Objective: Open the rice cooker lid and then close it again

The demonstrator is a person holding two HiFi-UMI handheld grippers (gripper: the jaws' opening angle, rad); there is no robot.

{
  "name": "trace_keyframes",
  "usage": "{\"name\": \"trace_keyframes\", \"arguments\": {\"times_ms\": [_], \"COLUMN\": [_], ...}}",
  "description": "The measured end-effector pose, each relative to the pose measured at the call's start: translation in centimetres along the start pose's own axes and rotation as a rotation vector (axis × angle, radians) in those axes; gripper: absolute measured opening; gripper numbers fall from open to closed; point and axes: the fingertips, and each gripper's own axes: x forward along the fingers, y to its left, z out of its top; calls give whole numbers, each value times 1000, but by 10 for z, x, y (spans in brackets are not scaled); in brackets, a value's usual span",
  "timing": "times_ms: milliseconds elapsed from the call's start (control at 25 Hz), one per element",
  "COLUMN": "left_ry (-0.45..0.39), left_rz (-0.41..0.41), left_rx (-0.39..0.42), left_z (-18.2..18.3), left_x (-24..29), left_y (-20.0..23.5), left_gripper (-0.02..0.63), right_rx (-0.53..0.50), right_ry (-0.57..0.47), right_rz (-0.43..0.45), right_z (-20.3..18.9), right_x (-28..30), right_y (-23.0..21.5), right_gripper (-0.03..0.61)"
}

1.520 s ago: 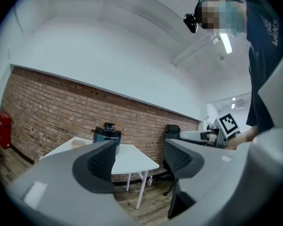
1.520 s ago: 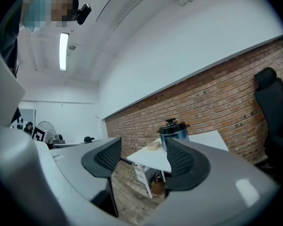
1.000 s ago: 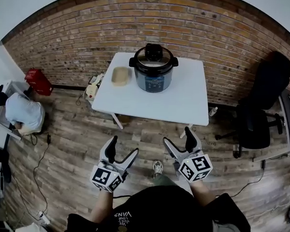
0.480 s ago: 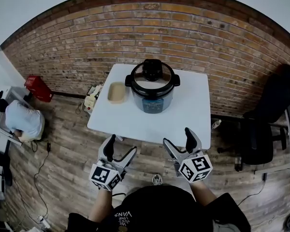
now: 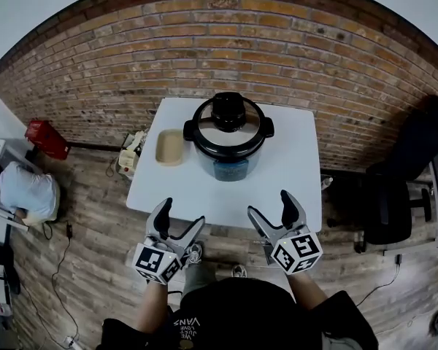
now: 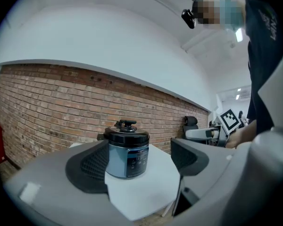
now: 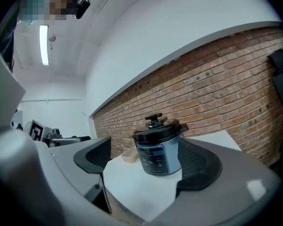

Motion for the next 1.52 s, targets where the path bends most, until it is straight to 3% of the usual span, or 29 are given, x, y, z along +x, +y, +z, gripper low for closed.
{"name": "trace_keyframes", "arguments": {"times_ms": [600,920,1160,1520], "left_ry": [56,48,30,98], "left_rz": [-361,-555,-609,-633], "left_rx": [2,92,155,260], "left_z": [19,35,51,50], "left_x": [91,137,180,242], "left_y": [91,106,96,76], "left_gripper": [389,389,388,388], "right_rx": [44,76,81,101], "right_ry": [-69,-118,-119,-73], "right_rz": [-290,-426,-424,-343], "right_z": [8,4,3,1], "right_x": [75,81,78,83], "right_y": [18,27,20,-17], "right_gripper": [436,436,436,436]}}
